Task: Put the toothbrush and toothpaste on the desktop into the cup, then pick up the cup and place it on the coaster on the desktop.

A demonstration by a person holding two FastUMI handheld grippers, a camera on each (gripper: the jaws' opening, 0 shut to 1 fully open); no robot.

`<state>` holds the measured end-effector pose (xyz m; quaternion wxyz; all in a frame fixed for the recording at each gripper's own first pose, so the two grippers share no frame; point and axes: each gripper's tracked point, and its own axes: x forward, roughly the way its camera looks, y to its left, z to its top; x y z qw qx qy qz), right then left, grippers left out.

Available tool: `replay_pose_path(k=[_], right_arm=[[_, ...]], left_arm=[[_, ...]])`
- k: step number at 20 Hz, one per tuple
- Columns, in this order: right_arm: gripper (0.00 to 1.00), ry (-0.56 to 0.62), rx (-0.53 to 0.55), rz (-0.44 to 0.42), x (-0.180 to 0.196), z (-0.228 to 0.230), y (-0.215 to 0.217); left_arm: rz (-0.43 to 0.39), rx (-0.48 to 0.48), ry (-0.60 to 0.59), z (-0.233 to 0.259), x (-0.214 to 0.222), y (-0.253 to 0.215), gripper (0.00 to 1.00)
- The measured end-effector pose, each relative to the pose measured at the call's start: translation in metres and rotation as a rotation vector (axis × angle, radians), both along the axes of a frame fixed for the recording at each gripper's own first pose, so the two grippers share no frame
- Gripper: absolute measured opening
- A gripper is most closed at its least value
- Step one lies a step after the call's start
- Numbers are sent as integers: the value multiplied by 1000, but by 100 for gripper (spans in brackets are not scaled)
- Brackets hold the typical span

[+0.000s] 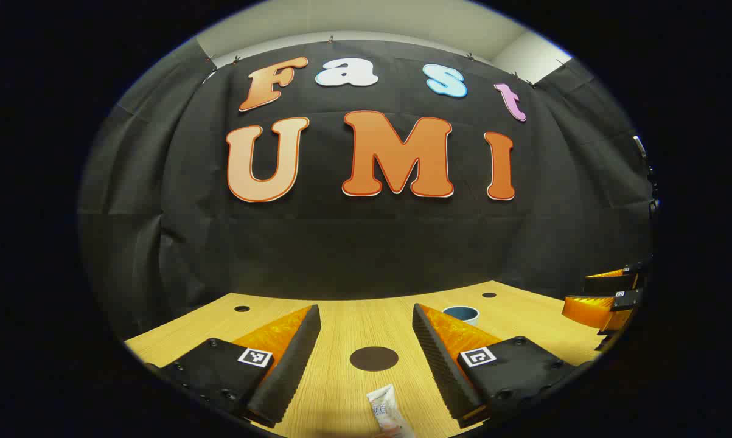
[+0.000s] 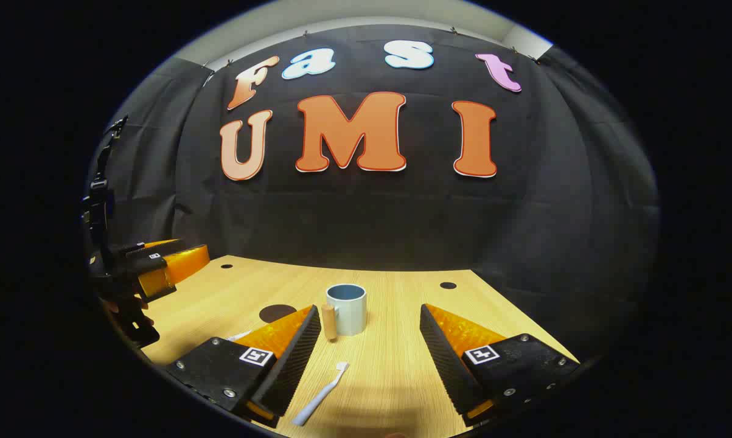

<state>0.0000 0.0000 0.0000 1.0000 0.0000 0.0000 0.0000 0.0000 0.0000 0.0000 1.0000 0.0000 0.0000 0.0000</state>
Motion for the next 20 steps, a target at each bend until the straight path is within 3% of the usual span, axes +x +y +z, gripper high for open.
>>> replay_pose_path(k=[14, 20], right_arm=[[98, 64, 13, 38, 7, -13, 11], [97, 156, 33, 37, 10, -33, 15]], left_arm=[[-9, -6, 75, -8, 7, 1, 96], [-38, -23, 200, -35, 7, -4, 96]])
